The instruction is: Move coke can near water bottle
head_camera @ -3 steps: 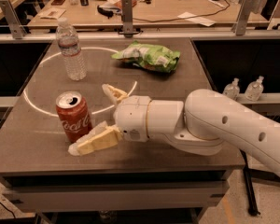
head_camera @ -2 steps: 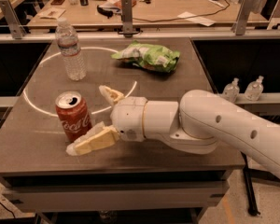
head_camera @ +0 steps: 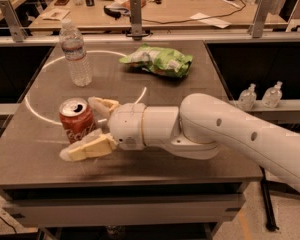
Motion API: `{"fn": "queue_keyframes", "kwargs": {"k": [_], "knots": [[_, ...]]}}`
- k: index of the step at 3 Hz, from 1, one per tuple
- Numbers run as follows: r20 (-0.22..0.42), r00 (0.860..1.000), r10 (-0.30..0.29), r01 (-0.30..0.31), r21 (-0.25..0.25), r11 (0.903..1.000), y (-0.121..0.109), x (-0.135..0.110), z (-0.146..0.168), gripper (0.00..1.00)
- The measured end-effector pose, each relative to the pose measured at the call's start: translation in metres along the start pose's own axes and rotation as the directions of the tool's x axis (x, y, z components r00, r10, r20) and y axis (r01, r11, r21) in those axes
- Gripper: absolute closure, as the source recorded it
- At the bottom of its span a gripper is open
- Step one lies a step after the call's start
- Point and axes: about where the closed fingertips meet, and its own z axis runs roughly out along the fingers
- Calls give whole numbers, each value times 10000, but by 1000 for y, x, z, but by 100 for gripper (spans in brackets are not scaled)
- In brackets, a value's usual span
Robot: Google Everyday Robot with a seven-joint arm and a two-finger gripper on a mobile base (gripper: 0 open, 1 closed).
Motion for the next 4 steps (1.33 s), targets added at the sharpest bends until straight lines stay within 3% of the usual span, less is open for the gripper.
{"fn": "queue_keyframes", "kwargs": {"k": [1, 3, 4], "knots": [[75, 9999, -111, 114, -488, 9987, 5, -5, 11, 41], [24, 9999, -143, 144, -706, 9974, 7, -6, 15, 87], [23, 9999, -164, 165, -739, 9971, 9, -7, 16, 100]]}}
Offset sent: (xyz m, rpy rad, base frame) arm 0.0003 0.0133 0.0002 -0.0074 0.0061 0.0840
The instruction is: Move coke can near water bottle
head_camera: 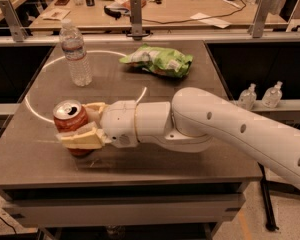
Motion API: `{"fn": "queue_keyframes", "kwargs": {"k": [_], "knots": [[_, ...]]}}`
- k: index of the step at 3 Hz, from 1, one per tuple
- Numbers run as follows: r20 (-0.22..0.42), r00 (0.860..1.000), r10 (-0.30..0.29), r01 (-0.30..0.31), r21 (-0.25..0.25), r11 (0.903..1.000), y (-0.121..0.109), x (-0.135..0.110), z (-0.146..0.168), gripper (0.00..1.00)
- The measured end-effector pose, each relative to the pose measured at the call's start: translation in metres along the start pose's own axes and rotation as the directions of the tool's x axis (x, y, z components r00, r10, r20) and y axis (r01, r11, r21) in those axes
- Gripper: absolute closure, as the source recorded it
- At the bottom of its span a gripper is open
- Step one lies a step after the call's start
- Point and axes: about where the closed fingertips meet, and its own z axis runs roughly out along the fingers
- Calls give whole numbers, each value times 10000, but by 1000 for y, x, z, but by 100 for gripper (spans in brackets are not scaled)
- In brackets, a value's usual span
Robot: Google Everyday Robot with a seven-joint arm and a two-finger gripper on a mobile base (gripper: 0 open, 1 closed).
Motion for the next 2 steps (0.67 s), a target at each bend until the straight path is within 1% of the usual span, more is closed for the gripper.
{"fn": "queue_keyframes", "kwargs": {"k": [1, 2], "knots": [[88, 9999, 90, -91, 123, 9999, -3, -2, 3, 100], [-106, 9999, 64, -55, 850, 9964, -28, -3, -4, 100]]}}
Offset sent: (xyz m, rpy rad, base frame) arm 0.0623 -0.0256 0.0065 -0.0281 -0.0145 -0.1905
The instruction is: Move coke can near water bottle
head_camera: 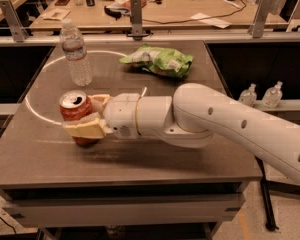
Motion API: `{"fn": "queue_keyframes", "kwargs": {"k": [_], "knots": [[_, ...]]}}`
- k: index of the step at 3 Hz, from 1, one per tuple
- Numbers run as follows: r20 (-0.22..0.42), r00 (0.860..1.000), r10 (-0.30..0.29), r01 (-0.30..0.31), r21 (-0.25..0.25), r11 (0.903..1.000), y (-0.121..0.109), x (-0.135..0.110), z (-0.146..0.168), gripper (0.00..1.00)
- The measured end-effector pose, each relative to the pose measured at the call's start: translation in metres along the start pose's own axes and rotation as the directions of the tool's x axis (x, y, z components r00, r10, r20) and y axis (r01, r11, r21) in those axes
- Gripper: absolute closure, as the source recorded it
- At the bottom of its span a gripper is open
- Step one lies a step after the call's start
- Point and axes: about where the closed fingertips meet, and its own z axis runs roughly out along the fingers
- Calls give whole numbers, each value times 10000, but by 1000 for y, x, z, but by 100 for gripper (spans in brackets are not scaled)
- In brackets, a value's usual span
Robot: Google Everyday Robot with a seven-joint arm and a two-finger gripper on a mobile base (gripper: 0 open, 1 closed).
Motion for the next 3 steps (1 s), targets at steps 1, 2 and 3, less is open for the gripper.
{"fn": "queue_keyframes", "kwargs": {"k": [1, 2, 3], "knots": [[-339, 9994, 21, 6, 803, 9968, -36, 3, -9, 100], [-282, 9992, 295, -242, 1744, 9844, -71, 10, -22, 100], [59, 9996, 261, -267, 2665, 9635, -107, 9, -33, 100]]}}
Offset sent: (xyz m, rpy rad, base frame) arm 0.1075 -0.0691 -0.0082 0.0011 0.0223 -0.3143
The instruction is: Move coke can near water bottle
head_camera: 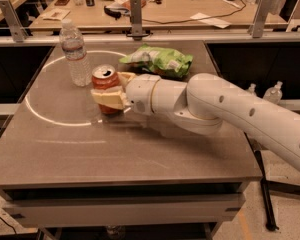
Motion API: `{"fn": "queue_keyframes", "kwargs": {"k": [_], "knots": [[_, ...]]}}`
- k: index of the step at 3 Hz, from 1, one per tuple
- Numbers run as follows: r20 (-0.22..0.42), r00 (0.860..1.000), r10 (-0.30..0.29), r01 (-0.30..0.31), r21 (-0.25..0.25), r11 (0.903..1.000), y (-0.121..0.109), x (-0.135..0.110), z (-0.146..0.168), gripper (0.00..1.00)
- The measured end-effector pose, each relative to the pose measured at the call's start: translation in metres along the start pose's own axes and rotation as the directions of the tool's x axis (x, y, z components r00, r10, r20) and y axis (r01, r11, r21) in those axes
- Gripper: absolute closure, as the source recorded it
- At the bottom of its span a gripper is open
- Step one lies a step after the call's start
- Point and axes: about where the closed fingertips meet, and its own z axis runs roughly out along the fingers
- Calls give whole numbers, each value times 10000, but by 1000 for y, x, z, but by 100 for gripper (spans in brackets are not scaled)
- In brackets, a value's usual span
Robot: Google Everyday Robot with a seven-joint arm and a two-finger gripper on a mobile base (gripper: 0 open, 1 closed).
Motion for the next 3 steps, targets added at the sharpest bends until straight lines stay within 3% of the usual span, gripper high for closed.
{"fn": "queue_keyframes", "kwargs": {"k": [1, 3], "knots": [[170, 9999, -15, 3, 729, 9973, -37, -4, 2, 100], [151, 9999, -33, 20, 892, 9960, -46, -4, 15, 100]]}}
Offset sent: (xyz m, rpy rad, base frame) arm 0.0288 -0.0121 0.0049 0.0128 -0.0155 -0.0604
